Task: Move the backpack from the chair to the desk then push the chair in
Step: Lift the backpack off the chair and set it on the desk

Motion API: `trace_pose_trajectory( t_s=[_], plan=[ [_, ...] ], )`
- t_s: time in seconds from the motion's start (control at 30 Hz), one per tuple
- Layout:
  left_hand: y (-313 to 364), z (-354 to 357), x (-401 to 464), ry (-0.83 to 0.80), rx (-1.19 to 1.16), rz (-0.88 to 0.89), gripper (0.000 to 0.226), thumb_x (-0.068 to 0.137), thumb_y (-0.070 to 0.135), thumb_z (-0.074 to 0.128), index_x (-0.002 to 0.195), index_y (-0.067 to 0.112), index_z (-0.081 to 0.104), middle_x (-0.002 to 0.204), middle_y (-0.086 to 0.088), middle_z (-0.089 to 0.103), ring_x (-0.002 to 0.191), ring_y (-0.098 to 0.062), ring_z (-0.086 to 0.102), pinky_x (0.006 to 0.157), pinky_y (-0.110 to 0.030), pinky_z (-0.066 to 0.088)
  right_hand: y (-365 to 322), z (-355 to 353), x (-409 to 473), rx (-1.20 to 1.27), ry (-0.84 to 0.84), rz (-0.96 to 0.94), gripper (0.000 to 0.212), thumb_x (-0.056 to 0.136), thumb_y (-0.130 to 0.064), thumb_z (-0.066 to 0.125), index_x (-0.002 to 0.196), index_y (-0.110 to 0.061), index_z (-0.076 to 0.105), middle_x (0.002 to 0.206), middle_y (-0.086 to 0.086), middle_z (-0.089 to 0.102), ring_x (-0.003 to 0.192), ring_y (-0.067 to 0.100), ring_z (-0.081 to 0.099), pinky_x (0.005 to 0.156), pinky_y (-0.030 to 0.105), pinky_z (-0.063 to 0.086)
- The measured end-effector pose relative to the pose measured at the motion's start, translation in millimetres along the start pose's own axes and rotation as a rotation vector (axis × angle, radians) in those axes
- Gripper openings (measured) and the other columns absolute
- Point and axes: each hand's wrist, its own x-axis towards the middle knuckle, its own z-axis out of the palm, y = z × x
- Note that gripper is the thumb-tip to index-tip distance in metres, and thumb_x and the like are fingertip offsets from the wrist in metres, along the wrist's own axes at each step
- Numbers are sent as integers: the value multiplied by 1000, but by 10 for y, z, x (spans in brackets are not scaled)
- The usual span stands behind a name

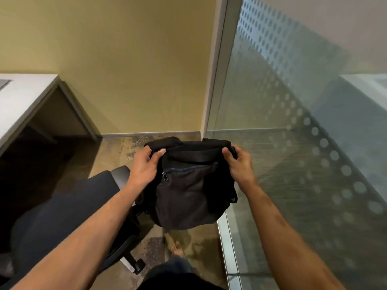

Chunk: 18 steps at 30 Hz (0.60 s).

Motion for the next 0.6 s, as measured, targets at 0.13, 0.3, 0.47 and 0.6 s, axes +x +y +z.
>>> trace_pose_trajectory(
  t_s=[0.13,0.3,0.47,0.6],
  plan=[
    [-17,-50,595,38,49,-28,16,96,17,61,106,9,71,104,-8,75,97,-12,68,92,-44,54,-151,134,604,26,4,15,11,93,-29,64,85,-23,68,72,-11,69,70,4,64,64,19,51],
    [100,-122,1154,27,24,4,30,95,9,61,97,39,68,88,35,71,90,15,65,76,-6,46,-265,317,1271,-33,15,35,18,93,-30,64,90,-13,69,85,10,72,74,12,65,68,36,56],
    [4,-243,1704,98,18,-16,22,94,11,63,101,31,71,83,37,70,84,15,65,69,-4,46,-323,645,1941,-45,7,-65,34,91,-37,65,93,-3,68,86,19,70,75,21,65,69,42,56],
    [-75,-367,2178,142,-18,-75,18,95,17,64,107,27,73,99,10,77,98,-9,71,84,-26,56,-323,930,2537,-34,-37,-74,45,80,-62,63,89,-19,69,85,8,72,80,23,69,71,36,58]
  ],
)
